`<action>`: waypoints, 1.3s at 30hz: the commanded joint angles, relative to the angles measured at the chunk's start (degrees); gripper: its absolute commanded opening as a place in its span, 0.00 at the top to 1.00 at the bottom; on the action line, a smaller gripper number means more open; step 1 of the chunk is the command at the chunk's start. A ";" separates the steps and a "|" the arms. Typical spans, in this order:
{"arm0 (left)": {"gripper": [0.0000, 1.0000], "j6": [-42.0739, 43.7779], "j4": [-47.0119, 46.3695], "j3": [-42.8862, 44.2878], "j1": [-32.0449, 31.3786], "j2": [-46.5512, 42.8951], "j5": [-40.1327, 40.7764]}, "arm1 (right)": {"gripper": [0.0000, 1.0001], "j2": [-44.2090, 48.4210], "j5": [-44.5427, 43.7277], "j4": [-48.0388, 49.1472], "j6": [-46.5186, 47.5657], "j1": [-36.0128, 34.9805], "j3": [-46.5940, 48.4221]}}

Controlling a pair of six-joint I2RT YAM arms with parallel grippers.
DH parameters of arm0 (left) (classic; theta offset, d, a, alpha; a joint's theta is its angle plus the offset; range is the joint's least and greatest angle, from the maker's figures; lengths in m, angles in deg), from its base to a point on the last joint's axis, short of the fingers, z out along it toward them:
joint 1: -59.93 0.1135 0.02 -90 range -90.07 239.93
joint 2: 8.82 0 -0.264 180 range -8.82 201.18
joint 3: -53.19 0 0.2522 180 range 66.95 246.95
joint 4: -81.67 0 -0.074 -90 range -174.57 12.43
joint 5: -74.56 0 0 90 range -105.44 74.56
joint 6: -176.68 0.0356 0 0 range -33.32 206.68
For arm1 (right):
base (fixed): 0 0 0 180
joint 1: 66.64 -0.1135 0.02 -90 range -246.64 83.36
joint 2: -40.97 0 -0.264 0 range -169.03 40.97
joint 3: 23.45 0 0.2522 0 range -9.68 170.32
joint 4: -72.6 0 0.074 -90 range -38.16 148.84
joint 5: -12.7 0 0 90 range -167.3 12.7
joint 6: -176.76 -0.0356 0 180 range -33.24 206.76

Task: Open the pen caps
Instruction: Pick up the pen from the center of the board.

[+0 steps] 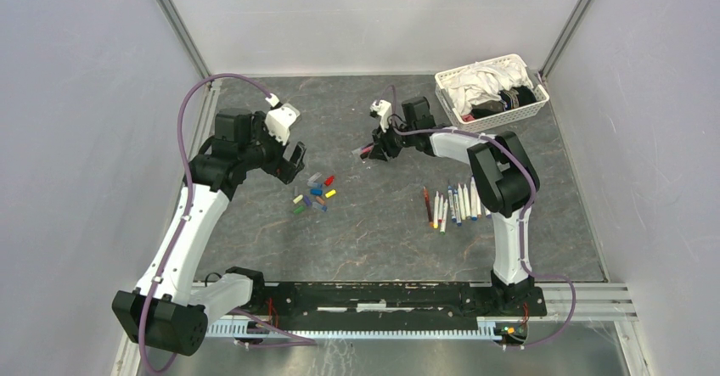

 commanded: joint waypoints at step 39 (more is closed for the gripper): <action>0.00 2.33 0.99 0.45 0.08 0.09 -5.87 | 0.67 11.03 -20.32 6.44 0.60 -4.10 -25.27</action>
